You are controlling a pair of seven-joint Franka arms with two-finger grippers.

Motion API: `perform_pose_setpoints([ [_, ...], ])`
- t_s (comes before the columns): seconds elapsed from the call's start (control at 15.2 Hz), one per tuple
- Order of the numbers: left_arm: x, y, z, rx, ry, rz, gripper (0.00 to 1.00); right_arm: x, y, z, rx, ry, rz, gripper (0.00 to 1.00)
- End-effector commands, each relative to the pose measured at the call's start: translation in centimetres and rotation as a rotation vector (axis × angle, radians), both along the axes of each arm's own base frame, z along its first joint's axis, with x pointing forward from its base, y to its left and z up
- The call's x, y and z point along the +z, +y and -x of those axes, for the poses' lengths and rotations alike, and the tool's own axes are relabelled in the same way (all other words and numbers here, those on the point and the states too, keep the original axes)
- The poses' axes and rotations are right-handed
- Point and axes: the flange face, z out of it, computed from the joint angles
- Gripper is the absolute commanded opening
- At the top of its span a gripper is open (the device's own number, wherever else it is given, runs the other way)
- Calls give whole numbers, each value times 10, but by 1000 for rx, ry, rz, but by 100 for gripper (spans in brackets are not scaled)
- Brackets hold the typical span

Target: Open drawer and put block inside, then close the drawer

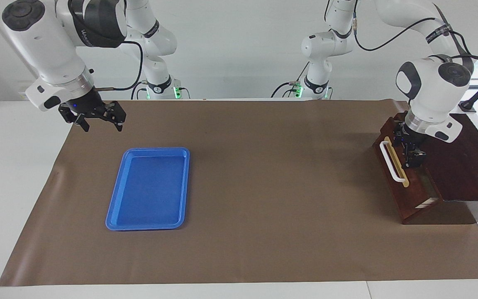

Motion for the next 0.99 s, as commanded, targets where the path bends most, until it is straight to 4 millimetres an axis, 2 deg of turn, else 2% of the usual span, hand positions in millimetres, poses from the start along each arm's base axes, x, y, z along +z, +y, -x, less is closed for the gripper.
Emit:
perform_pose_setpoints([
  [0.0,5,32,3,-1,-12,-27,100,0,-3,8,9,9,8,100],
  [0.2,9,31,1,-5,-20,-28,100,0,-8,10,5,21,6,100],
  [0.33,41,13,-4,-88,-32,-38,100,0,-9,10,2,23,5,100],
  [0.46,63,2,2,-261,41,-32,100,1,-10,12,4,27,5,100],
  [0.53,63,-2,7,-355,94,-8,100,1,-12,13,6,32,0,100],
  [0.66,83,-25,23,-551,136,12,100,1,-11,12,14,25,-1,100],
  [0.92,103,-51,52,-908,247,31,100,1,-7,12,24,26,1,100],
])
